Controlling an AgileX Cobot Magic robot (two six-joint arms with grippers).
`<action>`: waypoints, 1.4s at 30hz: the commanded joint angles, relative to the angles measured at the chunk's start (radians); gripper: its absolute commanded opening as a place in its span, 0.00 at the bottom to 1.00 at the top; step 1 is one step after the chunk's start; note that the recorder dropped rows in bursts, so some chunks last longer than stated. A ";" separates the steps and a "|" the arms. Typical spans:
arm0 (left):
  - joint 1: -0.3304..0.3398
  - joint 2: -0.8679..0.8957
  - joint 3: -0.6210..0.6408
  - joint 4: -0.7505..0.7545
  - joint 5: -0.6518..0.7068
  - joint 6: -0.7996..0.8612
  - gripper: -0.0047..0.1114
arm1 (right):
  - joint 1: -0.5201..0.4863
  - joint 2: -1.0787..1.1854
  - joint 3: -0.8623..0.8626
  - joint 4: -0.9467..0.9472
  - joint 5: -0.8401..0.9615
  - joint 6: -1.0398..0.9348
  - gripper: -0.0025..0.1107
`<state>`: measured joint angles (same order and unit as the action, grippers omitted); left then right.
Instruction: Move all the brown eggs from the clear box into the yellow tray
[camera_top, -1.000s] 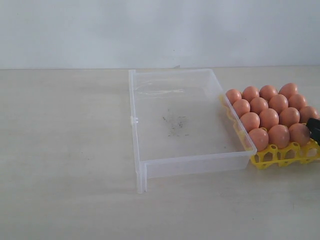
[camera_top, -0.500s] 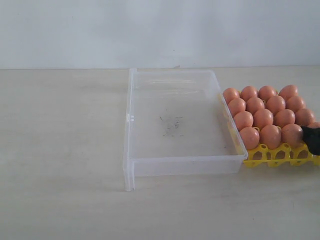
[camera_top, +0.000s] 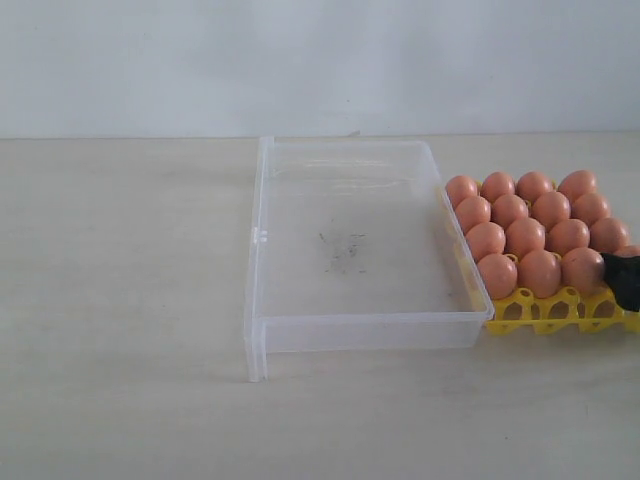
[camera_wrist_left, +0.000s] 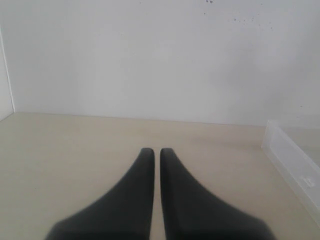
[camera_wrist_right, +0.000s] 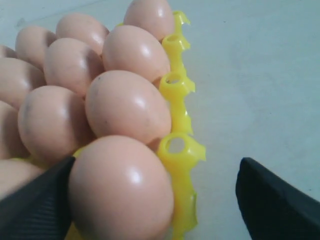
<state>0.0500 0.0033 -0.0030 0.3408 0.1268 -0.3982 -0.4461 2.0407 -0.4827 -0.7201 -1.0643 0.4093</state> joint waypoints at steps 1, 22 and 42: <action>-0.002 -0.003 0.003 -0.002 0.002 -0.001 0.07 | 0.004 0.005 0.006 -0.002 0.040 -0.018 0.70; -0.002 -0.003 0.003 -0.002 0.002 -0.001 0.07 | 0.004 -0.066 0.006 0.023 0.048 0.009 0.70; -0.002 -0.003 0.003 -0.002 0.002 -0.001 0.07 | 0.004 -0.066 0.006 0.003 -0.098 0.034 0.70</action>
<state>0.0500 0.0033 -0.0030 0.3408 0.1268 -0.3982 -0.4402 1.9870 -0.4827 -0.6971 -1.1116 0.4297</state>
